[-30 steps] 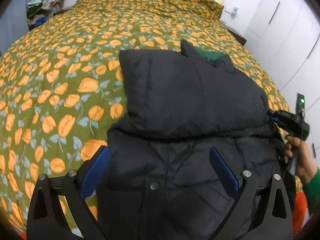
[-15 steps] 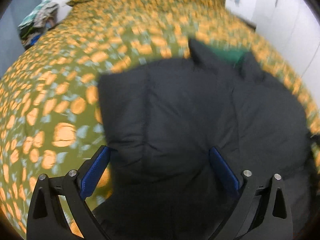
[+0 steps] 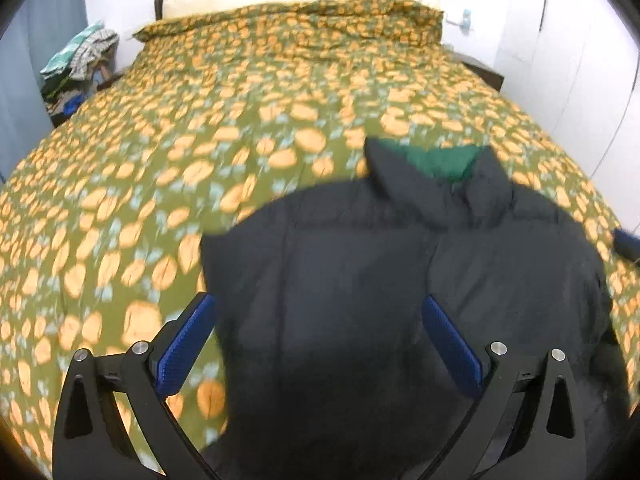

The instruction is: Fold large clothes

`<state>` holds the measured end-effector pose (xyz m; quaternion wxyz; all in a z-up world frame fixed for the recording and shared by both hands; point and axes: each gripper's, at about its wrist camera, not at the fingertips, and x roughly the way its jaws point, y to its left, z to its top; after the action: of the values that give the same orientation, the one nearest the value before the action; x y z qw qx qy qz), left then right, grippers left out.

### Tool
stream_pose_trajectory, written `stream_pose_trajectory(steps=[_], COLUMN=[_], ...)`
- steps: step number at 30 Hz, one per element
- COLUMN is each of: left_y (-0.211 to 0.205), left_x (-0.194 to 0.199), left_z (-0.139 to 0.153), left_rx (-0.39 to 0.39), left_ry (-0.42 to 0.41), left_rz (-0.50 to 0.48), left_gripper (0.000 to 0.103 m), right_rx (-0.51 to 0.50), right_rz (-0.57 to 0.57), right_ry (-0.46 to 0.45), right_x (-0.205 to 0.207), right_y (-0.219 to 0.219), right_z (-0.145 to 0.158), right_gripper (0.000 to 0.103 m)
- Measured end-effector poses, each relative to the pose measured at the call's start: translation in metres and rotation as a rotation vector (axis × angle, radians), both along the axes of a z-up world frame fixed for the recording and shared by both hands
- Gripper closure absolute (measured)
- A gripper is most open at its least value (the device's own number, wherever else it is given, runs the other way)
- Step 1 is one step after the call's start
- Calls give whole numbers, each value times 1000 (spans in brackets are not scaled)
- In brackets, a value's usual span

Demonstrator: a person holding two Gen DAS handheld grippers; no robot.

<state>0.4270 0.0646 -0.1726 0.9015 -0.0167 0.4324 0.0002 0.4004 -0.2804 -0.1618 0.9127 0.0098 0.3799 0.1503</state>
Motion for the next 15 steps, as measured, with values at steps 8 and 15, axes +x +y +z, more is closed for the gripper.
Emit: stream_pose_trajectory(steps=[8, 15], left_y=[20, 29], left_x=[51, 57], left_z=[-66, -86], left_rx=[-79, -130], left_ry=[49, 52], left_rz=[87, 123], left_gripper=[0, 0], right_rx=[-79, -37], right_rz=[77, 87], right_ry=[144, 123], right_x=[55, 53], right_y=[24, 21], right_z=[-88, -106], right_gripper=[38, 38])
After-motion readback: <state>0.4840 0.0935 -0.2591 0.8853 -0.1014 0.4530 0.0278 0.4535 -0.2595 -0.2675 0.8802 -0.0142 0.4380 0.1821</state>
